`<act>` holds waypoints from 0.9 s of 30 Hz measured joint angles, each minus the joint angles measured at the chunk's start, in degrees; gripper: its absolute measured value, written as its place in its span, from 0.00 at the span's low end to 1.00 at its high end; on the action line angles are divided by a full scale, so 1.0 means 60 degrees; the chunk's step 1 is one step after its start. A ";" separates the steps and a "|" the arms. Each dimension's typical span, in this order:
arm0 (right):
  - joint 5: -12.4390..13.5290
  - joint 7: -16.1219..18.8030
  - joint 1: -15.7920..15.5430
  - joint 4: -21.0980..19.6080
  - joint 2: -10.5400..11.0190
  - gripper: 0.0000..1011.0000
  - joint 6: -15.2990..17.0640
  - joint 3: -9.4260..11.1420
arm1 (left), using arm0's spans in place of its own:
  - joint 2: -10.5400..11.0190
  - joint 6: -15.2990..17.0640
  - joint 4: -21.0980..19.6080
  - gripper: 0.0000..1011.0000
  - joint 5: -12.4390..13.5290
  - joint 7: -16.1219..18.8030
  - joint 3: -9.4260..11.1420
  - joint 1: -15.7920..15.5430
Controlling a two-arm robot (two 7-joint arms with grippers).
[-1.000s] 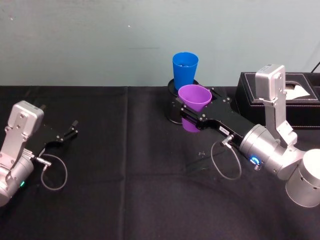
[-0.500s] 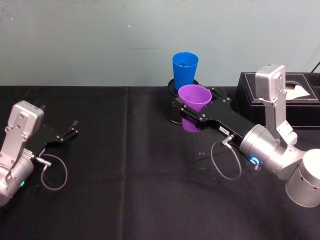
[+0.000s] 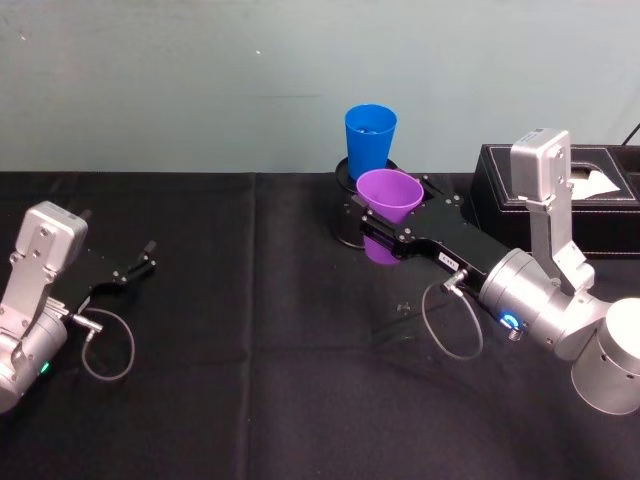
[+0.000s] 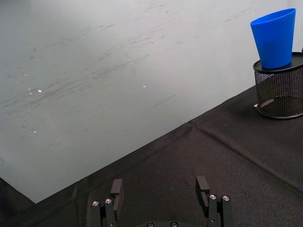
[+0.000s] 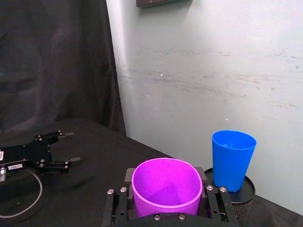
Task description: Pick up one cup with a gripper and tap it against the other cup.
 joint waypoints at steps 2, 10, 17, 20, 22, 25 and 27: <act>0.0000 0.0000 0.0000 0.0000 0.0000 0.74 0.0000 0.0000 | 0.0000 0.0000 0.0000 0.99 0.0001 0.0000 0.0000 0.0000; 0.0000 0.0000 0.0000 0.0000 -0.0001 0.74 0.0000 0.0000 | 0.0000 0.0000 0.0000 0.99 0.0000 0.0000 0.0000 0.0000; 0.0000 0.0000 0.0000 0.0000 -0.0001 0.74 0.0000 0.0000 | 0.0000 0.0000 0.0000 0.99 0.0000 0.0000 0.0000 0.0000; 0.0000 0.0000 0.0000 0.0000 0.0000 0.74 0.0000 0.0000 | 0.0000 0.0000 0.0000 0.99 0.0000 0.0000 0.0000 0.0000; 0.0000 0.0000 0.0000 0.0000 0.0000 0.74 0.0000 0.0000 | 0.0000 0.0000 0.0000 0.99 0.0000 0.0000 0.0000 0.0000; 0.0368 0.0210 0.0150 0.0410 -0.0141 0.74 -0.0114 0.0074 | 0.0000 0.0000 0.0000 0.99 0.0000 0.0000 0.0000 0.0000; 0.0423 0.0217 0.0218 0.0591 -0.0223 0.74 -0.0183 0.0075 | 0.0000 0.0000 0.0000 0.99 0.0000 0.0001 0.0000 -0.0001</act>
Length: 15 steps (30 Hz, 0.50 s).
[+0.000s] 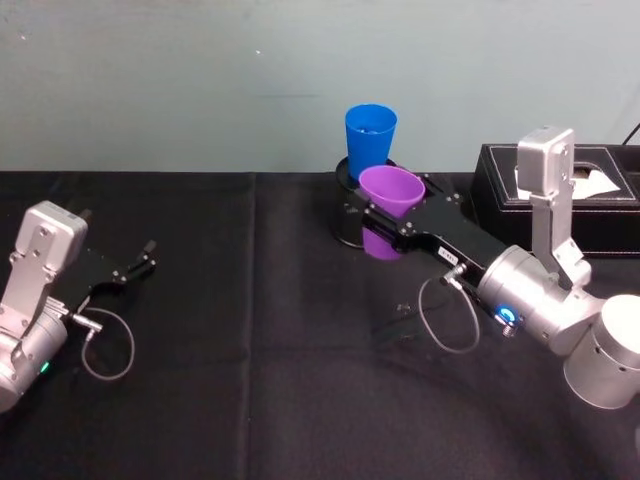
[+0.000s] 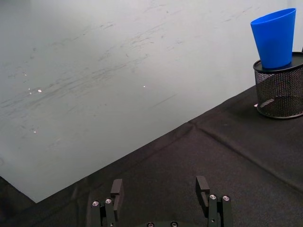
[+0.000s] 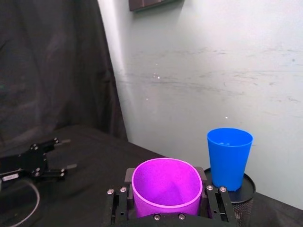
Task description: Pick up one cup with a gripper and tap it against the other cup.
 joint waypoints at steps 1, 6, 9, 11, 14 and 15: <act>0.0018 0.0002 0.0035 0.0088 -0.0038 0.74 -0.0042 -0.0001 | 0.0000 0.0000 0.0000 0.99 0.0000 0.0000 0.0000 0.0000; 0.0042 0.0080 0.0528 0.1067 -0.0394 0.74 -0.0330 -0.0112 | 0.0000 0.0000 0.0000 0.99 0.0000 0.0000 0.0000 0.0000; 0.0006 0.0131 0.0753 0.1423 -0.0503 0.74 -0.0398 -0.0177 | 0.0000 0.0000 0.0000 0.99 0.0000 0.0000 0.0000 0.0000; -0.0067 0.0150 0.0962 0.1744 -0.0599 0.74 -0.0462 -0.0241 | 0.0000 0.0000 0.0000 0.99 0.0000 0.0000 0.0000 0.0001; -0.0159 0.0170 0.1170 0.2053 -0.0691 0.74 -0.0529 -0.0299 | 0.0000 0.0000 0.0000 0.99 0.0000 0.0000 0.0000 0.0001; -0.0222 0.0204 0.1310 0.2252 -0.0746 0.74 -0.0583 -0.0332 | 0.0000 0.0000 0.0000 0.99 0.0000 -0.0001 0.0000 0.0001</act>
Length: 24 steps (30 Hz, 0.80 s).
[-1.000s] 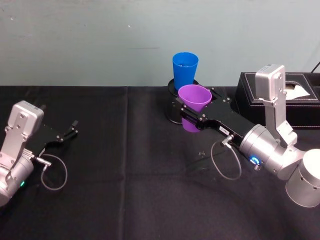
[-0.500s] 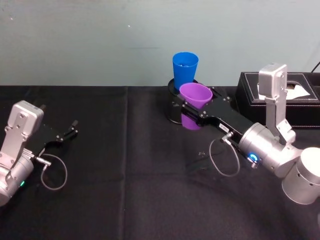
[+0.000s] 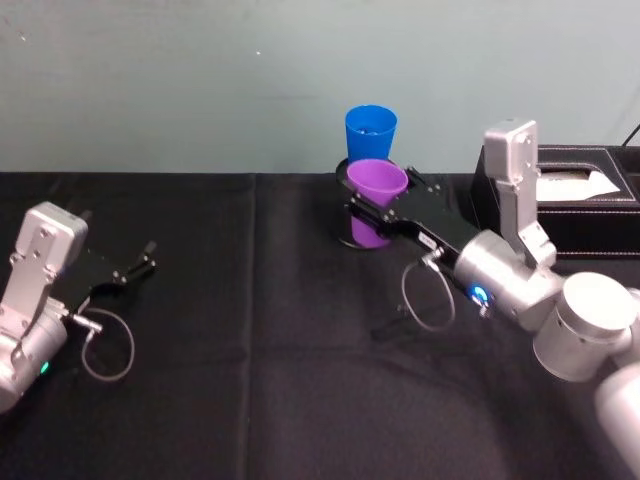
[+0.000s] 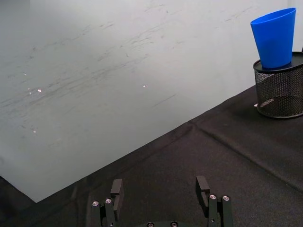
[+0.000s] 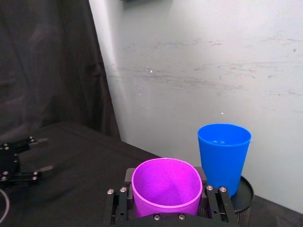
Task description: Pick up one cup with a gripper and tap it against the other cup.
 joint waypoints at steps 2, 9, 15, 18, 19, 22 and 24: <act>-0.0100 0.0016 0.0203 0.0267 -0.0076 0.74 -0.0064 -0.0044 | 0.0000 0.0000 0.0000 0.99 0.0000 0.0000 0.0000 0.0000; -0.0300 0.0085 0.0715 0.0994 -0.0334 0.74 -0.0235 -0.0104 | 0.0000 0.0000 0.0000 0.99 0.0000 0.0000 0.0000 0.0000; -0.0394 0.0160 0.1086 0.1612 -0.0542 0.74 -0.0368 -0.0099 | 0.0000 0.0000 0.0000 0.99 0.0001 0.0000 0.0000 0.0000; -0.0399 0.0186 0.1216 0.1844 -0.0601 0.74 -0.0392 -0.0069 | 0.0000 0.0000 0.0000 0.99 0.0000 0.0000 0.0000 0.0000; -0.0400 0.0227 0.1299 0.1987 -0.0637 0.74 -0.0414 -0.0048 | 0.0000 0.0000 0.0000 0.99 0.0001 0.0000 0.0000 0.0000; -0.0413 0.0264 0.1436 0.2212 -0.0685 0.74 -0.0458 -0.0011 | 0.0000 0.0000 -0.0001 0.99 0.0001 0.0000 0.0000 0.0000; -0.0422 0.0310 0.1547 0.2359 -0.0722 0.74 -0.0492 0.0021 | 0.0000 0.0000 0.0000 0.99 0.0000 0.0000 0.0000 0.0000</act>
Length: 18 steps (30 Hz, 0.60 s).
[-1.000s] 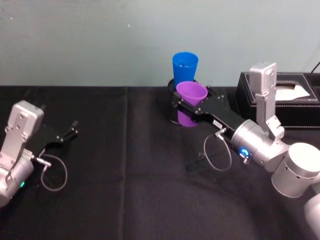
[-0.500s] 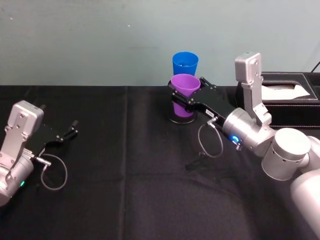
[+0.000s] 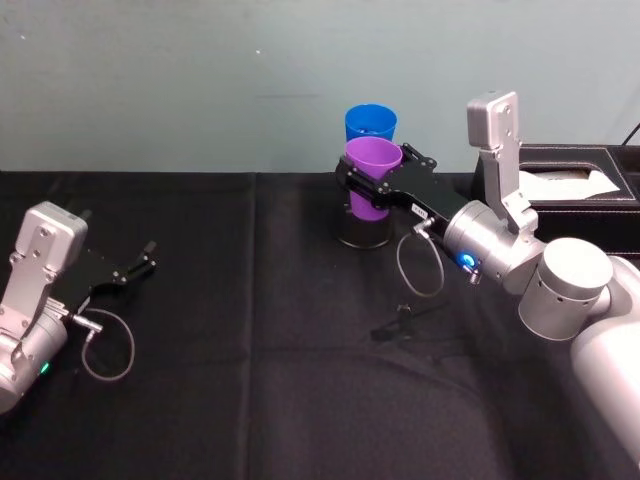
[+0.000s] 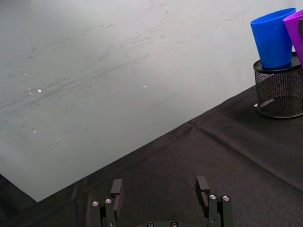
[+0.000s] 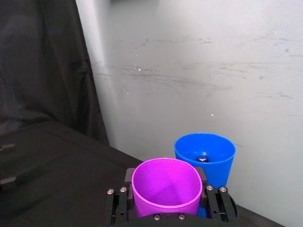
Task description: Pick up one cup with a gripper and tap it against the other cup.
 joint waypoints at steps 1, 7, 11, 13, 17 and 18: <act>0.0000 0.0000 0.0000 0.0000 0.0000 0.74 0.0000 0.0000 | -0.0001 0.0000 0.0000 0.99 0.0000 0.0000 0.0000 0.0000; -0.0027 0.0063 0.0260 0.0308 -0.0093 0.74 -0.0049 0.0083 | 0.0000 0.0000 0.0000 0.99 0.0000 0.0000 0.0000 0.0000; -0.0052 0.0075 0.0351 0.0420 -0.0133 0.74 -0.0055 0.0110 | 0.0000 0.0000 0.0000 0.99 0.0000 0.0000 -0.0001 0.0000; -0.0068 0.0082 0.0416 0.0498 -0.0158 0.74 -0.0069 0.0125 | 0.0000 0.0000 0.0000 0.99 0.0000 0.0000 -0.0001 0.0000; -0.0084 0.0102 0.0519 0.0616 -0.0200 0.74 -0.0094 0.0147 | 0.0000 0.0000 0.0000 0.99 0.0000 0.0000 -0.0001 0.0001; -0.0085 0.0110 0.0539 0.0639 -0.0207 0.74 -0.0099 0.0152 | 0.0000 0.0000 0.0000 0.99 0.0001 0.0000 0.0000 0.0000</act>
